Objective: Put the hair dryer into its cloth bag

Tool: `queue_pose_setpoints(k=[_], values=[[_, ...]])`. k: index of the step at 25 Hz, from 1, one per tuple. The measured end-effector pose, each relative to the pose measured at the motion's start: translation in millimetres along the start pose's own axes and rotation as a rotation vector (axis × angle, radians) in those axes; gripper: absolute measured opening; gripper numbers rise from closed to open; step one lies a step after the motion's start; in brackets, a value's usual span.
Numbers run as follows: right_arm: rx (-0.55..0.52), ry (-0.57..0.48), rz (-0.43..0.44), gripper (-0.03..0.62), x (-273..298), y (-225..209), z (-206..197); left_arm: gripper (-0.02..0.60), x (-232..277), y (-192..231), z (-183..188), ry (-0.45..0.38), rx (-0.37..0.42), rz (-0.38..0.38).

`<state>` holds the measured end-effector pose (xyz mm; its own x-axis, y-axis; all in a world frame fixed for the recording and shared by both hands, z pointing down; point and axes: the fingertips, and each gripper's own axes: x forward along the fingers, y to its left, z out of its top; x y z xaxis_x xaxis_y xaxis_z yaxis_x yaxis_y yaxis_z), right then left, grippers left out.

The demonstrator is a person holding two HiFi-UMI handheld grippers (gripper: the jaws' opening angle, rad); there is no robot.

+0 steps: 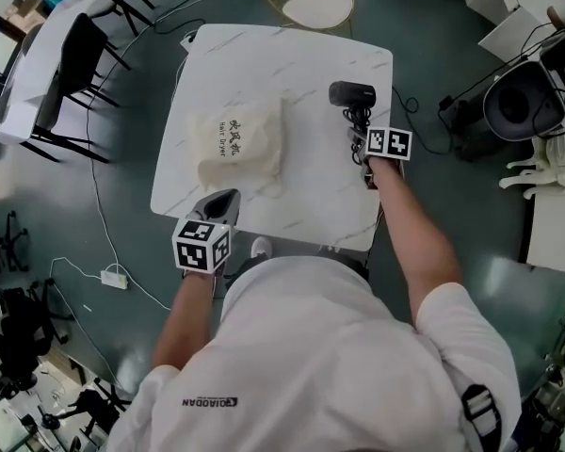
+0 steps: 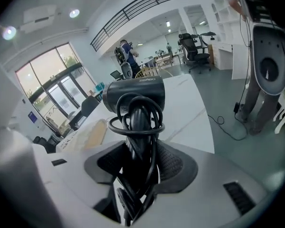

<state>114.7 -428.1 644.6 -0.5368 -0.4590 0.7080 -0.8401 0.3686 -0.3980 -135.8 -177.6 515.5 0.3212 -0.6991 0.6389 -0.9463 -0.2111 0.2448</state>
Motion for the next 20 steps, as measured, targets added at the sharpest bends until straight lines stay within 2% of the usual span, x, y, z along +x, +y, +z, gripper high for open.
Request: queue_pose_setpoints(k=[9,16,20], values=[[0.035,-0.158,0.11,0.215,-90.4,49.0,-20.6,0.029,14.5,4.7,26.1,-0.005,0.098,-0.058],[0.099,-0.296,0.197,0.215,-158.1,92.1,-41.7,0.029,23.7,-4.4,21.5,0.015,0.148,-0.117],[0.112,-0.35,0.21,0.215,-188.3,105.3,-50.7,0.028,31.4,-11.0,22.0,0.026,0.169,-0.138]])
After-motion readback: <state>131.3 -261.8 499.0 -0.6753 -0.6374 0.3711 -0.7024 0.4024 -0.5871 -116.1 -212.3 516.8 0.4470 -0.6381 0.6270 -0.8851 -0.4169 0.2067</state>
